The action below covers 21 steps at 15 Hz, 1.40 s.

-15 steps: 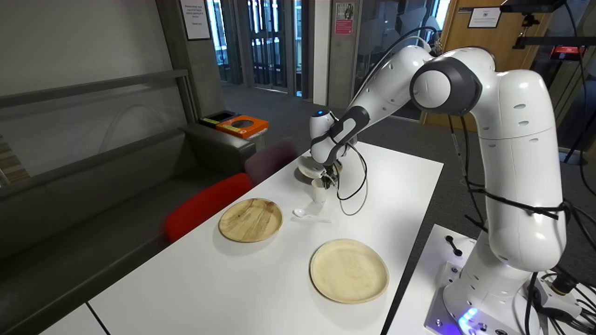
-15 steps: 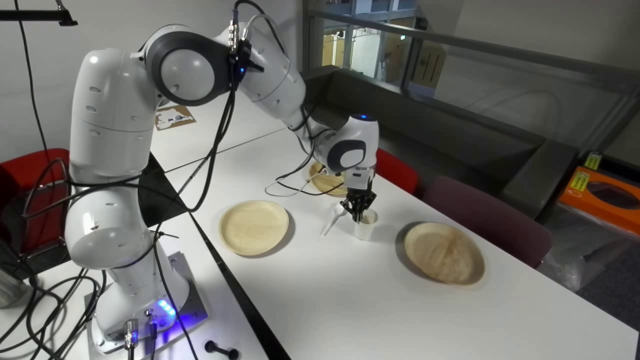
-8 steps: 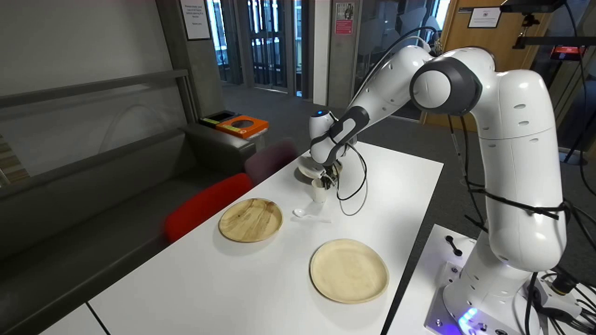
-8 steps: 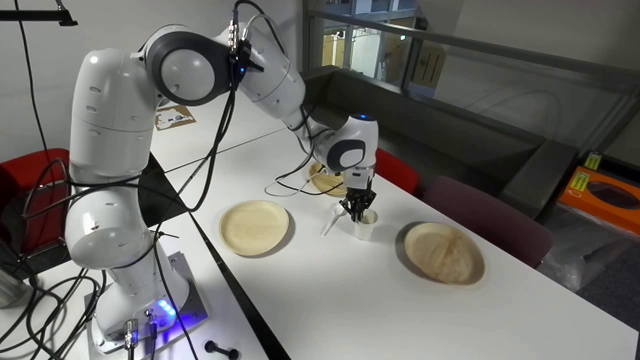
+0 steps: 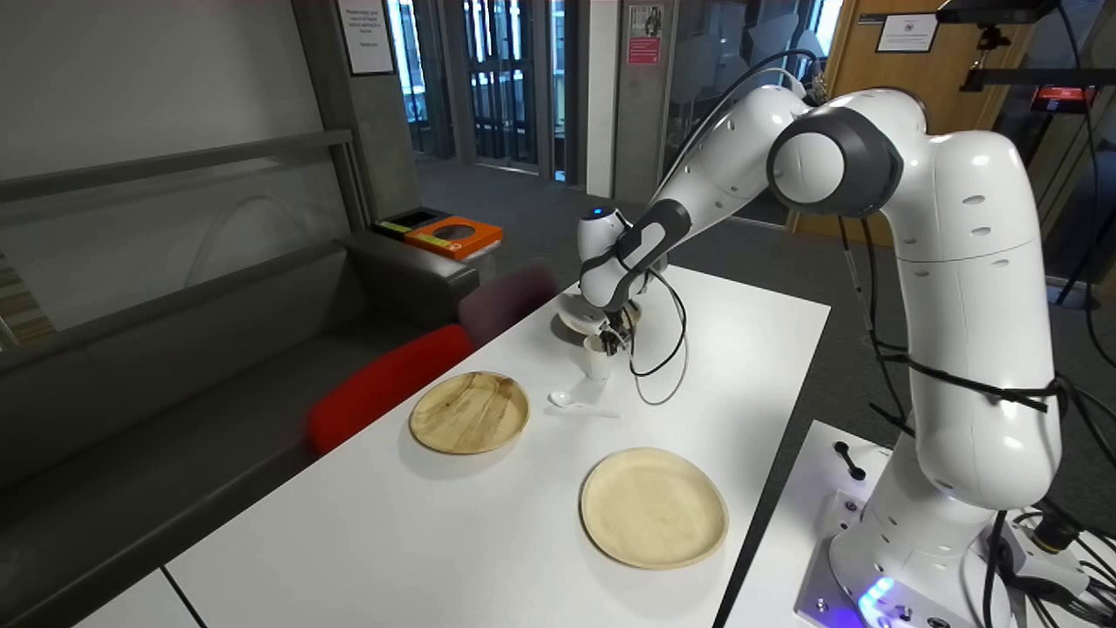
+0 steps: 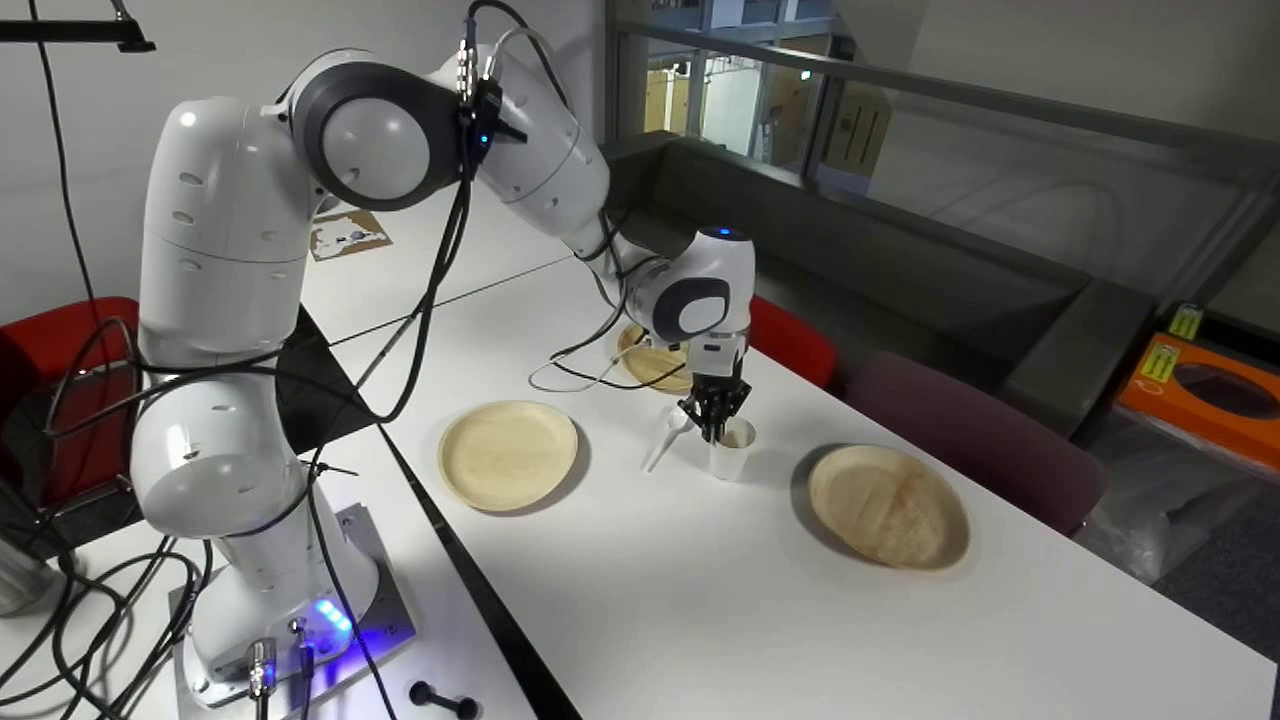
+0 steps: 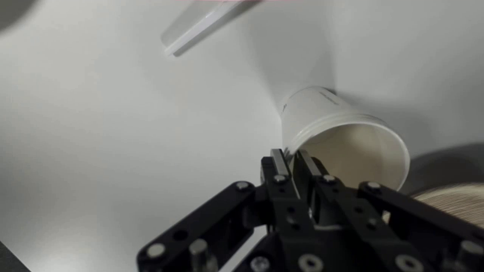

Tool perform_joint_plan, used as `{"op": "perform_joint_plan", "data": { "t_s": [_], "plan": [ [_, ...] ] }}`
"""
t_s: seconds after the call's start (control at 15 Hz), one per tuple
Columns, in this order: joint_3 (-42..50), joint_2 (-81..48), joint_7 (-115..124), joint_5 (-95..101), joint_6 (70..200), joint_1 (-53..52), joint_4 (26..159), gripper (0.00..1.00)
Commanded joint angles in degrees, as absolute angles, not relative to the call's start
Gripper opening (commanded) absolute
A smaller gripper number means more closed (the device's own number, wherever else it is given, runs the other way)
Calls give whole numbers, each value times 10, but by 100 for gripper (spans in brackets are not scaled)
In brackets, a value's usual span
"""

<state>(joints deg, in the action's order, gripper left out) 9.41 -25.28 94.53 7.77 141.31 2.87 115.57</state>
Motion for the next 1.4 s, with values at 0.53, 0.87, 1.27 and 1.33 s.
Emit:
{"op": "perform_joint_plan", "data": {
  "t_s": [0.53, 0.87, 1.27, 1.33],
  "plan": [
    [106, -252, 931, 67, 1381, 19, 1139, 15],
    [106, -251, 930, 67, 1382, 19, 1139, 16],
    [106, -251, 930, 67, 1382, 19, 1140, 13],
    [106, -250, 930, 67, 1382, 19, 1140, 12]
  ]
}}
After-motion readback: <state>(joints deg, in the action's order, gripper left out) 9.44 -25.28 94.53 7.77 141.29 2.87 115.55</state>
